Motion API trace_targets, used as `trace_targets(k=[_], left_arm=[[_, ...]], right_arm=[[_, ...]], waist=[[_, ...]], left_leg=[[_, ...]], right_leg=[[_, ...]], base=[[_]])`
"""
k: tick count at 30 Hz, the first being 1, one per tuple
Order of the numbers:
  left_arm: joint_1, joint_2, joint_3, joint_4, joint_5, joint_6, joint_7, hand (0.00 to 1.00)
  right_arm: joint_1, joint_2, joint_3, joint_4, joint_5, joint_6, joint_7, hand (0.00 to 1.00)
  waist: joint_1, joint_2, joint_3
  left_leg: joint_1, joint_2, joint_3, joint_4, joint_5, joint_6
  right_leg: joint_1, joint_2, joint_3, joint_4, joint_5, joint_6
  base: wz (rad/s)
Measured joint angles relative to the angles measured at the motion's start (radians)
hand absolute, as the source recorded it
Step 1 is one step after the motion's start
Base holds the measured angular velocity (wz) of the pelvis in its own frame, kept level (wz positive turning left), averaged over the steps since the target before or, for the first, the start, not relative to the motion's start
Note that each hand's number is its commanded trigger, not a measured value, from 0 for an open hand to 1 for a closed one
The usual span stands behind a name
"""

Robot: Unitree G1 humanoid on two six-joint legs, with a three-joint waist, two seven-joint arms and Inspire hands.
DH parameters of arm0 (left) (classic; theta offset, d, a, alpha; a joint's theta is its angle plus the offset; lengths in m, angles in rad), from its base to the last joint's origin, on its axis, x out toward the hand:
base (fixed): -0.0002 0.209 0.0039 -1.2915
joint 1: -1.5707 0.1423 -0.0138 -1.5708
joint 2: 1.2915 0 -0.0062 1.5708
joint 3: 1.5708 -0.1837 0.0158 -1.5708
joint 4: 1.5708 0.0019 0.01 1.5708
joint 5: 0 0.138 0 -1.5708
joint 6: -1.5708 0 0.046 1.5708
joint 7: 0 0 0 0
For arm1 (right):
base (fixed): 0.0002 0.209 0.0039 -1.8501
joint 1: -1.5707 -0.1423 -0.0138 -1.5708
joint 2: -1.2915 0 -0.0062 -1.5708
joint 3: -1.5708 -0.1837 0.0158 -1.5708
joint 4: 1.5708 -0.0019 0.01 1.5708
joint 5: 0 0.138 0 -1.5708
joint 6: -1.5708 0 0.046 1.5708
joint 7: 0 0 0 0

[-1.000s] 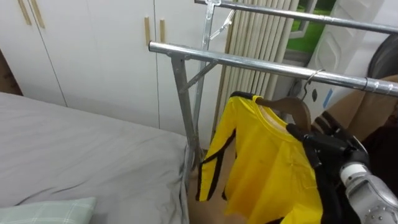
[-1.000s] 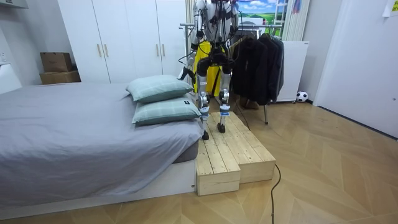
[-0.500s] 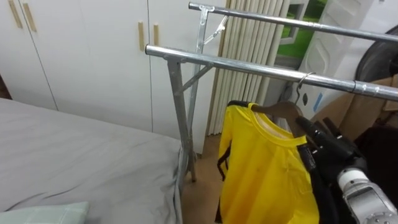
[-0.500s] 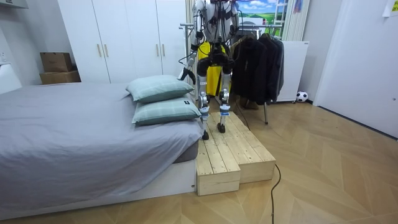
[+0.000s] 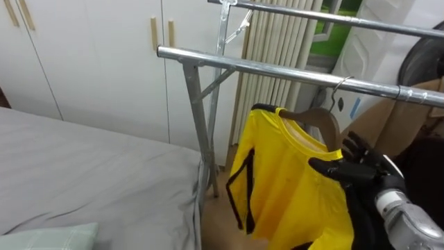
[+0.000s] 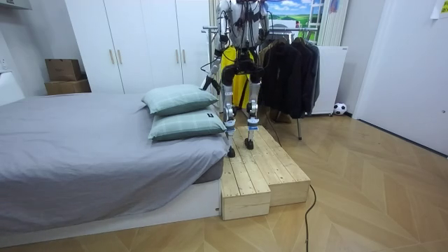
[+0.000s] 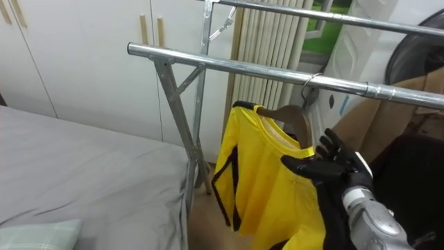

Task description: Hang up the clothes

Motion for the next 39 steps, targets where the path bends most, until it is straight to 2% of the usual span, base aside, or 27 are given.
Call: trace_targets(k=[3, 7, 8, 10, 13, 15, 19, 21, 24, 27, 33, 39], left_arm=[[0.001, 0.001, 0.004, 0.010, -0.023, -0.006, 0.001, 0.00], [0.004, 0.006, 0.014, 0.017, -0.039, -0.025, 0.002, 0.00], [0.004, 0.007, 0.016, 0.017, -0.038, -0.026, 0.003, 0.00], [0.004, 0.007, 0.016, 0.017, -0.039, -0.029, 0.005, 0.00], [0.003, 0.006, 0.014, 0.016, -0.039, -0.035, 0.016, 0.00], [0.001, 0.006, 0.015, 0.016, -0.039, -0.039, 0.018, 0.00], [0.000, 0.002, 0.016, 0.015, -0.038, -0.052, 0.030, 0.00], [0.000, 0.002, 0.018, 0.015, -0.037, -0.055, 0.042, 0.00], [-0.011, 0.006, 0.024, 0.013, -0.039, -0.058, 0.050, 0.00], [-0.016, 0.008, 0.032, 0.013, -0.040, -0.058, 0.051, 0.00], [-0.020, 0.015, 0.031, 0.013, -0.040, -0.064, 0.053, 0.00], [-0.027, 0.017, 0.031, 0.004, -0.046, -0.070, 0.051, 0.00]], right_arm=[[0.011, -0.001, -0.003, -0.033, -0.095, -0.001, -0.034, 0.00], [0.059, -0.005, -0.009, -0.099, -0.166, -0.022, -0.059, 0.00], [0.082, -0.005, -0.020, -0.123, -0.189, -0.025, -0.061, 0.00], [0.128, -0.005, -0.042, -0.166, -0.219, -0.029, -0.069, 0.00], [0.240, -0.004, -0.053, -0.271, -0.281, -0.030, -0.085, 0.00], [0.309, 0.003, -0.058, -0.312, -0.322, -0.031, -0.092, 0.00], [0.384, 0.027, -0.087, -0.310, -0.376, -0.032, -0.095, 0.00], [0.425, 0.045, -0.087, -0.309, -0.389, -0.032, -0.105, 0.00], [0.462, 0.054, -0.087, -0.308, -0.399, -0.032, -0.116, 0.00], [0.503, 0.059, -0.088, -0.307, -0.456, -0.031, -0.117, 0.00], [0.597, 0.076, -0.088, -0.300, -0.467, -0.031, -0.111, 0.00], [0.617, 0.102, -0.087, -0.279, -0.462, -0.032, -0.112, 0.00]], waist=[[-0.023, -0.002, 0.0011], [-0.052, -0.007, 0.0028], [-0.068, -0.007, 0.0031], [-0.075, 0.001, 0.0082], [-0.092, 0.005, 0.0096], [-0.102, 0.017, 0.0092], [-0.120, 0.031, 0.0080], [-0.127, 0.039, 0.0044], [-0.150, 0.037, 0.0050], [-0.155, 0.034, 0.0052], [-0.175, 0.030, 0.0070], [-0.183, 0.036, 0.0094]], left_leg=[[-0.002, 0.000, 0.009, 0.000, 0.000, 0.000], [-0.004, 0.000, 0.015, 0.000, 0.000, 0.000], [-0.005, 0.000, 0.015, 0.000, 0.000, 0.000], [-0.003, 0.001, 0.024, -0.002, 0.000, 0.000], [-0.005, 0.002, 0.036, -0.013, 0.000, 0.000], [-0.002, 0.003, 0.043, -0.017, 0.000, 0.000], [0.002, 0.003, 0.062, -0.016, 0.000, 0.000], [0.004, 0.002, 0.064, -0.016, 0.000, 0.000], [-0.003, 0.001, 0.066, -0.017, 0.000, 0.000], [-0.003, 0.002, 0.084, -0.017, 0.000, 0.000], [-0.001, 0.003, 0.092, -0.023, -0.001, 0.000], [-0.002, 0.002, 0.114, -0.033, -0.003, -0.001]], right_leg=[[-0.007, 0.001, 0.007, 0.001, 0.000, 0.000], [-0.012, 0.008, 0.018, 0.001, 0.000, 0.000], [-0.012, 0.006, 0.022, 0.000, 0.001, 0.000], [-0.015, 0.006, 0.028, -0.001, 0.001, 0.001], [-0.016, 0.010, 0.040, 0.000, 0.001, 0.001], [-0.018, 0.014, 0.048, 0.005, 0.002, 0.001], [-0.032, 0.014, 0.061, 0.016, 0.002, 0.000], [-0.038, 0.017, 0.080, 0.019, 0.002, 0.001], [-0.049, 0.021, 0.095, 0.020, 0.002, 0.001], [-0.055, 0.029, 0.106, 0.029, 0.001, 0.001], [-0.063, 0.032, 0.129, 0.038, -0.002, 0.000], [-0.089, 0.039, 0.146, 0.065, -0.001, -0.003]], base=[[-0.08], [-0.06], [0.00], [-0.11], [-0.13], [-0.14], [-0.14], [-0.21], [-0.08], [-0.13], [-0.04], [-0.13]])
